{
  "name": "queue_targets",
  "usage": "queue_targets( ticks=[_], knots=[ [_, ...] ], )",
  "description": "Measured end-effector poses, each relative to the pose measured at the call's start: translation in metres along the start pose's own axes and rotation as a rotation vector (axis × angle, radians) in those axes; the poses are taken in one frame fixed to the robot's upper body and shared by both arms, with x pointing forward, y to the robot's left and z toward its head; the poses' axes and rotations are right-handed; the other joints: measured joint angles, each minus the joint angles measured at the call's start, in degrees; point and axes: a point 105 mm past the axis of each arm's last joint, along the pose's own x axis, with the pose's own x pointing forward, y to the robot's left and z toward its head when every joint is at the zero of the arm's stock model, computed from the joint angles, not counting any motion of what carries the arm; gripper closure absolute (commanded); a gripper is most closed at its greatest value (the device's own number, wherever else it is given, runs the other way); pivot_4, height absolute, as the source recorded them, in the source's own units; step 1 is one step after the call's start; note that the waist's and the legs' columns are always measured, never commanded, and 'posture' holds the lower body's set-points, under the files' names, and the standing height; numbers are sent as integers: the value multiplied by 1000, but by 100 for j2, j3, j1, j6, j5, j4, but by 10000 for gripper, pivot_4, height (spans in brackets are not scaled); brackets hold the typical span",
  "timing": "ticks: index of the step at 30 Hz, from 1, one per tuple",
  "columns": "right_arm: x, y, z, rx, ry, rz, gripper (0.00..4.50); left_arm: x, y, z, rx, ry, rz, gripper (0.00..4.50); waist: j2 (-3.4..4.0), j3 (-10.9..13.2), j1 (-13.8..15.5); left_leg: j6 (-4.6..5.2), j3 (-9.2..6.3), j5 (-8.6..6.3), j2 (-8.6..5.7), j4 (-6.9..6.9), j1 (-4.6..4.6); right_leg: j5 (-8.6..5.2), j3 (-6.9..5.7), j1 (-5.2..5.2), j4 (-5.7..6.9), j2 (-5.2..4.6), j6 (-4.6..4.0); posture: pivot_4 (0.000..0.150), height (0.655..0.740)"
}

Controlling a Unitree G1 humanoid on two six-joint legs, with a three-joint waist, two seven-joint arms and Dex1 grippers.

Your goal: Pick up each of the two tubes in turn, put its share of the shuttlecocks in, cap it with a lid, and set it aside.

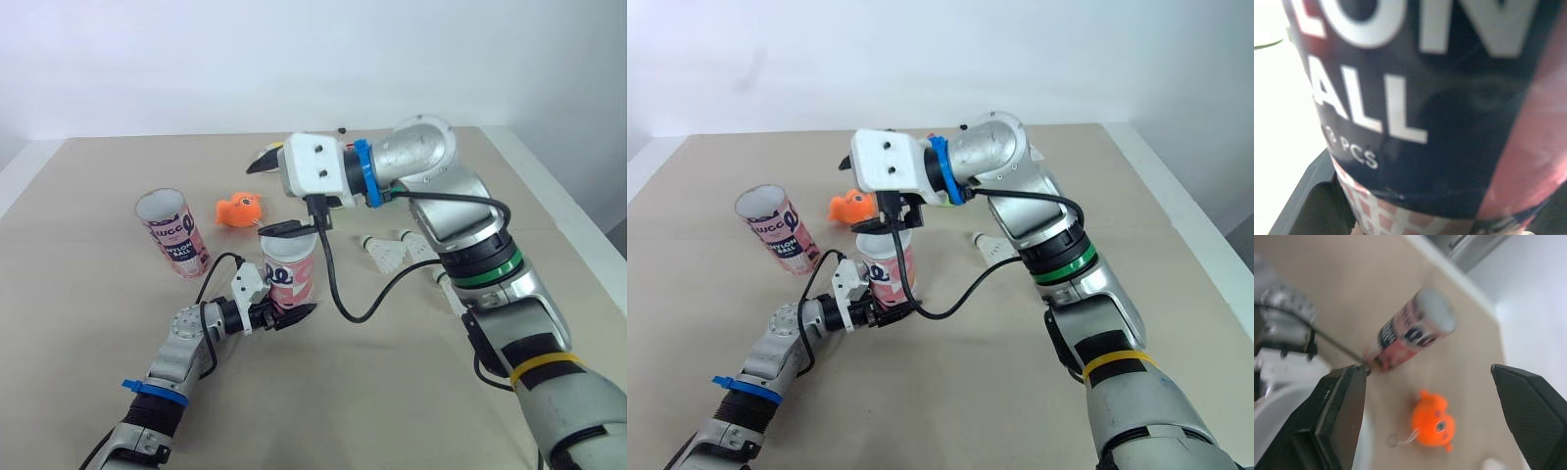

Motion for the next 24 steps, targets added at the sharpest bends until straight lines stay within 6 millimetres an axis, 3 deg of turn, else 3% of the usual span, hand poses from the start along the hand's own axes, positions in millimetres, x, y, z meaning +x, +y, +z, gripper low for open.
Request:
queue_targets(
  ticks=[3,7,8,14,24],
  knots=[
    [-11,-3,5,-23,8,24,23202,0,0,0,-2,0,0,9787,-2,-1,0,0,-1,0,0,1,1,0,-1,4,-1,-1,0,1500,7400],
    [-16,9,-6,-3,59,137,42219,0,0,0,-1,0,2,9787,0,-1,-3,0,0,0,-1,3,2,0,0,2,1,0,0,1500,7400],
    [-16,14,-8,-2,71,176,44559,0,0,0,-2,0,2,9787,1,-1,-2,0,-3,0,-1,2,1,0,-3,3,1,0,0,1500,7400],
    [-17,28,-20,5,137,266,44559,0,0,0,-2,-1,1,9787,1,-1,-2,0,-1,0,-3,4,1,0,-2,3,1,-3,1,1500,7400],
    [-1,37,-31,-32,173,331,44559,1,0,0,-4,-2,1,9787,1,-2,0,0,-6,0,-4,5,0,0,-6,4,1,-3,0,1500,7400]
  ],
)
